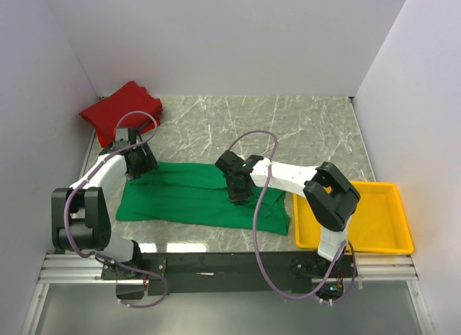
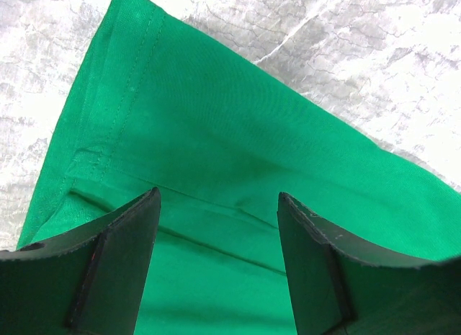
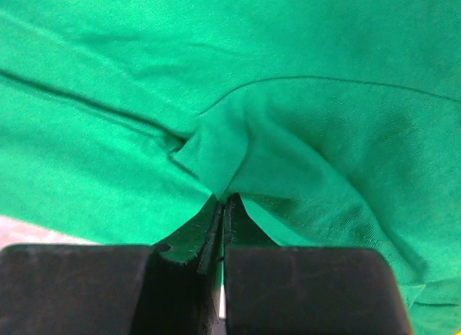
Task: Fold and stack the t-shirts
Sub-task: Fold the tshirt
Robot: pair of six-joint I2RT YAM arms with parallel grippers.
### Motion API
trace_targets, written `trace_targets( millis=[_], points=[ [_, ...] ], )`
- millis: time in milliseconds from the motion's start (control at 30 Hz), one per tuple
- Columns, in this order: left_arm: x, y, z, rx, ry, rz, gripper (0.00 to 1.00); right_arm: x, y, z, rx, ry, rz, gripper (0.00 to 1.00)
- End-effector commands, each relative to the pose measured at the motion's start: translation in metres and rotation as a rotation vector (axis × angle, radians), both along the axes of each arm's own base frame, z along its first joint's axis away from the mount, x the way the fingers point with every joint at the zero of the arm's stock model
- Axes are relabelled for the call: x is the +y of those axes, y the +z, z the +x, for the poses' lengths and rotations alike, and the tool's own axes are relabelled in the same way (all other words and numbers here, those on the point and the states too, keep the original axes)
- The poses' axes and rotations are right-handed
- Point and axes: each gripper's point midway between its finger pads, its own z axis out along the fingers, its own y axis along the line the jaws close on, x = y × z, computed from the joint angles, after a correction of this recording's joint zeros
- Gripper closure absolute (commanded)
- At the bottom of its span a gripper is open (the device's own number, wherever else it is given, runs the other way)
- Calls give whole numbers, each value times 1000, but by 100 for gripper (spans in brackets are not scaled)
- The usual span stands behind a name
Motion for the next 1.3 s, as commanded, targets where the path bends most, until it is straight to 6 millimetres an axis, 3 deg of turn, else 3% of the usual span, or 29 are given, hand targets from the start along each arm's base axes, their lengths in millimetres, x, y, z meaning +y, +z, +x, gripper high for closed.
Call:
trace_targets(
  millis=[0, 233, 633, 700, 733, 800, 833, 933, 1133, 1267],
  points=[
    [1, 8, 1, -34, -12, 12, 28, 12, 31, 0, -7, 24, 57, 100],
    [0, 6, -2, -29, -13, 13, 28, 27, 37, -10, 81, 73, 92, 100],
    [2, 6, -4, -28, -14, 18, 28, 41, 28, -15, 178, 105, 84, 100],
    [2, 5, -5, -28, -12, 18, 28, 42, 28, -16, 181, 109, 84, 94],
    [2, 5, -5, -26, -11, 20, 29, 42, 30, -16, 177, 107, 87, 84],
    [3, 5, -5, -26, -10, 24, 29, 41, 34, -15, 168, 99, 87, 71],
    [5, 7, -5, -30, -4, 35, 29, 41, 39, -15, 159, 99, 93, 59],
    [6, 12, -1, -45, -5, 41, 29, 37, 54, -12, 125, 82, 96, 46],
    [-1, 19, 8, -66, -20, 16, 29, 18, 75, -8, 70, 38, 81, 37],
    [-6, 19, 12, -65, -29, 5, 28, 0, 72, -3, 64, -8, 91, 36]
  ],
)
